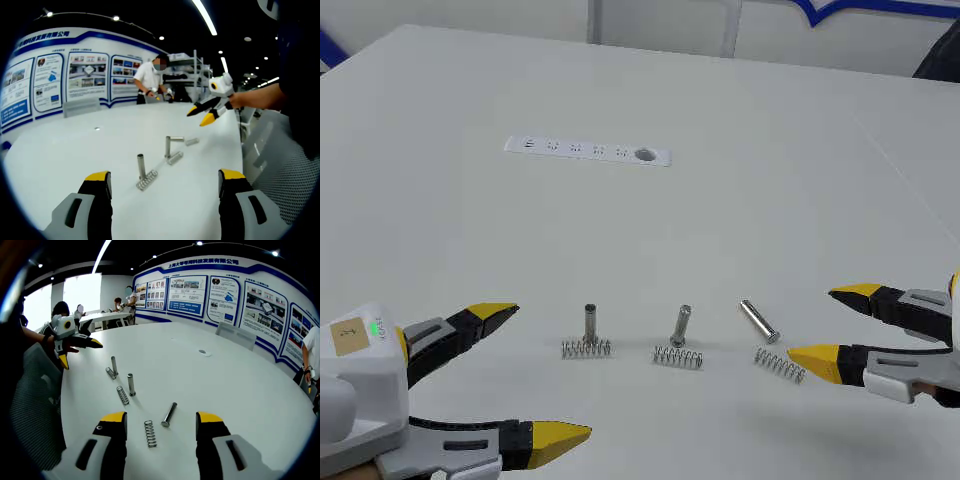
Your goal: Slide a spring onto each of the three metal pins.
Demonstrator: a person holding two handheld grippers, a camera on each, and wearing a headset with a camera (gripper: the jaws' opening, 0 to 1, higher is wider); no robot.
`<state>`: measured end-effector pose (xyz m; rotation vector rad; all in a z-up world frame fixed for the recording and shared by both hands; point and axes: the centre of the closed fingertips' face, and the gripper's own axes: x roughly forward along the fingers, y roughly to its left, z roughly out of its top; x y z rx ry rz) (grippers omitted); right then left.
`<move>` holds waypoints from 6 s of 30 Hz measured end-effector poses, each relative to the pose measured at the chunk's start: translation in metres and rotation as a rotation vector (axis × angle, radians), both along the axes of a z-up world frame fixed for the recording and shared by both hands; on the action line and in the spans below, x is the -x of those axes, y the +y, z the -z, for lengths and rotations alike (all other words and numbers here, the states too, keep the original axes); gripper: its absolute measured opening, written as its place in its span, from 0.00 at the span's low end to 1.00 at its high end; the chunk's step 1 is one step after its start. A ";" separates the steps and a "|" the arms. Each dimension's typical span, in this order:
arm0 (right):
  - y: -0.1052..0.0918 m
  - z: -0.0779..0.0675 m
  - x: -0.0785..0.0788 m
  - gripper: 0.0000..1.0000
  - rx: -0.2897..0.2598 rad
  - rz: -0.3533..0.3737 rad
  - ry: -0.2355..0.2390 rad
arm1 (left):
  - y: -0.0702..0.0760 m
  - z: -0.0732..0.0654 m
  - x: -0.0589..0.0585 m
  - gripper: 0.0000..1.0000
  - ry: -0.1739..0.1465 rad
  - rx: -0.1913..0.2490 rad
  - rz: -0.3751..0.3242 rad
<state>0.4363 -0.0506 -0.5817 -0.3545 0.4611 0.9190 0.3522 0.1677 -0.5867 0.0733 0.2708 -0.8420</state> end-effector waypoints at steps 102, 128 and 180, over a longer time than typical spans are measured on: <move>0.014 0.047 -0.042 0.09 0.214 0.315 0.298 | -0.003 -0.010 -0.005 0.84 -0.023 0.003 0.023; 0.011 0.031 -0.023 0.09 0.119 0.335 0.244 | -0.007 -0.012 -0.001 0.84 -0.023 -0.009 0.036; -0.015 0.063 0.021 0.15 0.279 0.057 0.263 | -0.011 -0.011 -0.002 0.83 -0.022 -0.015 0.058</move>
